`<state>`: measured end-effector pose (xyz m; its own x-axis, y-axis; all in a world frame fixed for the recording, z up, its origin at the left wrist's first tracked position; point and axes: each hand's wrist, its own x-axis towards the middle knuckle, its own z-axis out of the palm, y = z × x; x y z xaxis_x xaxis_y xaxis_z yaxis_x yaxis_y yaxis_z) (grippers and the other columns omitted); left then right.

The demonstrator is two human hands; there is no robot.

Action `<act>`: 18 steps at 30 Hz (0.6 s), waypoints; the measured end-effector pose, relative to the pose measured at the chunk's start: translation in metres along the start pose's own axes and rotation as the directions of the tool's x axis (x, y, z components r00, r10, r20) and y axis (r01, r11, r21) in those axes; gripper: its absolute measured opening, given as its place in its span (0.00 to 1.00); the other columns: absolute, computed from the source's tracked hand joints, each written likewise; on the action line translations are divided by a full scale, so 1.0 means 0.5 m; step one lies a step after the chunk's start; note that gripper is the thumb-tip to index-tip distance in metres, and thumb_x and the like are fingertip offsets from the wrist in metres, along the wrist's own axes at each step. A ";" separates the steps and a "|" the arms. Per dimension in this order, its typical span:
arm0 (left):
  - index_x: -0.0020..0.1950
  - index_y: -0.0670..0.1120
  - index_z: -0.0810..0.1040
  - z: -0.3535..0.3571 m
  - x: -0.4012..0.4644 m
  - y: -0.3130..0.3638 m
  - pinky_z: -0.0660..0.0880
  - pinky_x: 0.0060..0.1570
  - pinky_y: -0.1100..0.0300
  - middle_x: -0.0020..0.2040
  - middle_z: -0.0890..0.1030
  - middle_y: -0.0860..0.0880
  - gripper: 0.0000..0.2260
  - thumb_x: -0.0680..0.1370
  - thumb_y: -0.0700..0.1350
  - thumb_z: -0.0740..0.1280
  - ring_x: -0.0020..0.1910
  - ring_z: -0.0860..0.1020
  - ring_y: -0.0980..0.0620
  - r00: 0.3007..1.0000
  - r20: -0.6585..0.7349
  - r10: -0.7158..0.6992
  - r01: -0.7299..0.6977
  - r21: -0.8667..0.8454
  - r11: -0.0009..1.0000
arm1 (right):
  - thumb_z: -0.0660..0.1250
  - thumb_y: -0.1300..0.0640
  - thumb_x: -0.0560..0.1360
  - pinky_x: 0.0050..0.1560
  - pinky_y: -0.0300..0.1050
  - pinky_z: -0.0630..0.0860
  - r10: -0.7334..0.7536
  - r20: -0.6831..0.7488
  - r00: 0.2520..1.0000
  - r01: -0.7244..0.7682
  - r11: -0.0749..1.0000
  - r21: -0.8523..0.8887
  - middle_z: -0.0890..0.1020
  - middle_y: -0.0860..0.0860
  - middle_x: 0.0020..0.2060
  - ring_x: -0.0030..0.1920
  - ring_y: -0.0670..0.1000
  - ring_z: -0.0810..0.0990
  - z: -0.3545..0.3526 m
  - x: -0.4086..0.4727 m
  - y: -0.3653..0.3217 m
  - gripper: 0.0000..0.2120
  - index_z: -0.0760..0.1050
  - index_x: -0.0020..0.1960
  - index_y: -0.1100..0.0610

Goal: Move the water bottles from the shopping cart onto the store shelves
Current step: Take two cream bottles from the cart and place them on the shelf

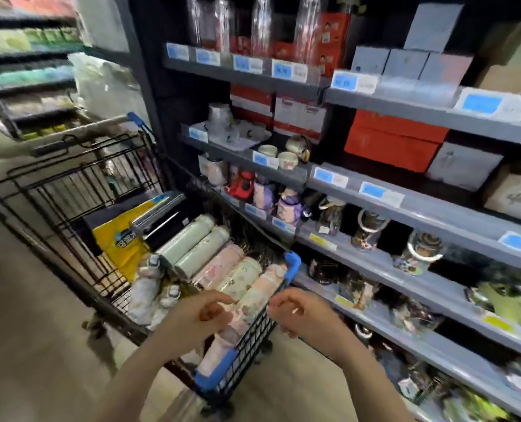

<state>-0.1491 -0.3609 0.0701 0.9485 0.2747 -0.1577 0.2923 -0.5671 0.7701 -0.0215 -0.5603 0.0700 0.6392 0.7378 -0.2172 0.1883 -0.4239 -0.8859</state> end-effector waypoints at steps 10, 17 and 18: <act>0.49 0.65 0.77 -0.163 -0.053 -0.193 0.76 0.40 0.62 0.43 0.82 0.56 0.11 0.76 0.47 0.69 0.37 0.80 0.56 0.986 -0.124 -0.112 0.112 -0.007 0.994 | 0.69 0.49 0.75 0.40 0.41 0.77 0.213 0.060 0.975 -0.220 0.962 0.159 0.81 0.48 0.42 0.36 0.44 0.81 0.221 0.141 -0.030 0.05 0.77 0.48 0.48; 0.51 0.54 0.79 -0.287 0.175 -0.366 0.72 0.38 0.71 0.43 0.81 0.55 0.06 0.76 0.45 0.70 0.38 0.78 0.62 0.992 -0.024 -0.121 0.117 -0.119 0.986 | 0.69 0.48 0.75 0.42 0.43 0.77 0.401 -0.156 0.903 -0.355 0.899 0.256 0.80 0.49 0.48 0.44 0.51 0.81 0.329 0.337 -0.052 0.08 0.76 0.52 0.49; 0.51 0.54 0.78 -0.304 0.216 -0.386 0.73 0.40 0.69 0.43 0.80 0.57 0.06 0.76 0.44 0.70 0.39 0.78 0.62 0.994 -0.002 -0.105 0.104 -0.116 0.988 | 0.69 0.48 0.75 0.43 0.43 0.77 0.440 -0.184 0.879 -0.381 0.880 0.285 0.80 0.49 0.48 0.44 0.51 0.81 0.342 0.363 -0.057 0.07 0.76 0.52 0.48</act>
<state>-0.1217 -0.1037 -0.0016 0.9123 0.3344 -0.2363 0.3731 -0.4411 0.8162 -0.0384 -0.3246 -0.0145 0.7818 0.3655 -0.5052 -0.2899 -0.5043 -0.8134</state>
